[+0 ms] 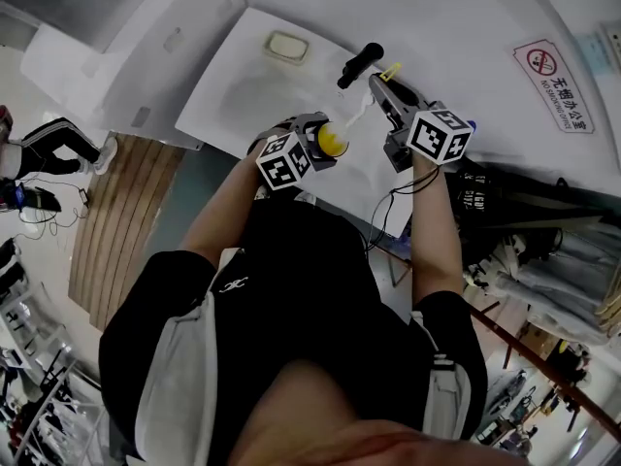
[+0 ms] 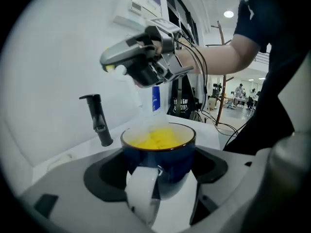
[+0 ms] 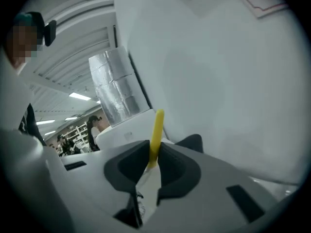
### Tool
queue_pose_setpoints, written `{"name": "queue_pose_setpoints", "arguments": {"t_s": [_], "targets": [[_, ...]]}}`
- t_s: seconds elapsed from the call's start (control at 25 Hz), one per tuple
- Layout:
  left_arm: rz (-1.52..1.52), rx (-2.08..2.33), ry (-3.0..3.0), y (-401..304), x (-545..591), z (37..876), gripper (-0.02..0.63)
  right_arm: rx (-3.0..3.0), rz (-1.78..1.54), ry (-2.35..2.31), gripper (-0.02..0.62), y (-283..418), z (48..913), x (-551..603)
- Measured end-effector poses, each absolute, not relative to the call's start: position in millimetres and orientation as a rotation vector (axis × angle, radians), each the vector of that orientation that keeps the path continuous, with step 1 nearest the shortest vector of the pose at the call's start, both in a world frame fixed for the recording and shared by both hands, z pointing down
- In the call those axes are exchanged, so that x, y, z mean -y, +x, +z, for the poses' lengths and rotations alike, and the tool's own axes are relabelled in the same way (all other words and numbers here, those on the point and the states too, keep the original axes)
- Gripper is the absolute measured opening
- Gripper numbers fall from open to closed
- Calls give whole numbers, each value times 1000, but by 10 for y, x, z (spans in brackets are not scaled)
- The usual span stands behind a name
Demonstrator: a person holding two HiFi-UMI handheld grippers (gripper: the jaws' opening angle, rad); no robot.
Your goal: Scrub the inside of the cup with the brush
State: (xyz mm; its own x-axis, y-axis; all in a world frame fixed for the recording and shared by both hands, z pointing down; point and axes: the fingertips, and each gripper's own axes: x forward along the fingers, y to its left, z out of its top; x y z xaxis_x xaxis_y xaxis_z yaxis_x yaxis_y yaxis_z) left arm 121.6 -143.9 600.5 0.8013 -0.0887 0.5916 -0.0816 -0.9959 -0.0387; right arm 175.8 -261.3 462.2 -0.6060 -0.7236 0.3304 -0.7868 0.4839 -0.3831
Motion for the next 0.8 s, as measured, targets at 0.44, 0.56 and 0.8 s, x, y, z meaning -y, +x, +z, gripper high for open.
{"name": "queue_pose_setpoints", "arguments": {"t_s": [0.44, 0.56, 0.8], "targets": [[-1070, -389, -3077, 1021, 1780, 6212, 385, 2448, 1096, 1423, 57, 2174, 4984, 1752], [-1101, -455, -3067, 961, 1928, 6212, 385, 2468, 1054, 1335, 55, 1958, 4943, 1510], [-1198, -405, -2987, 978, 1926, 6270, 385, 2521, 859, 1169, 57, 1478, 4718, 1344]]}}
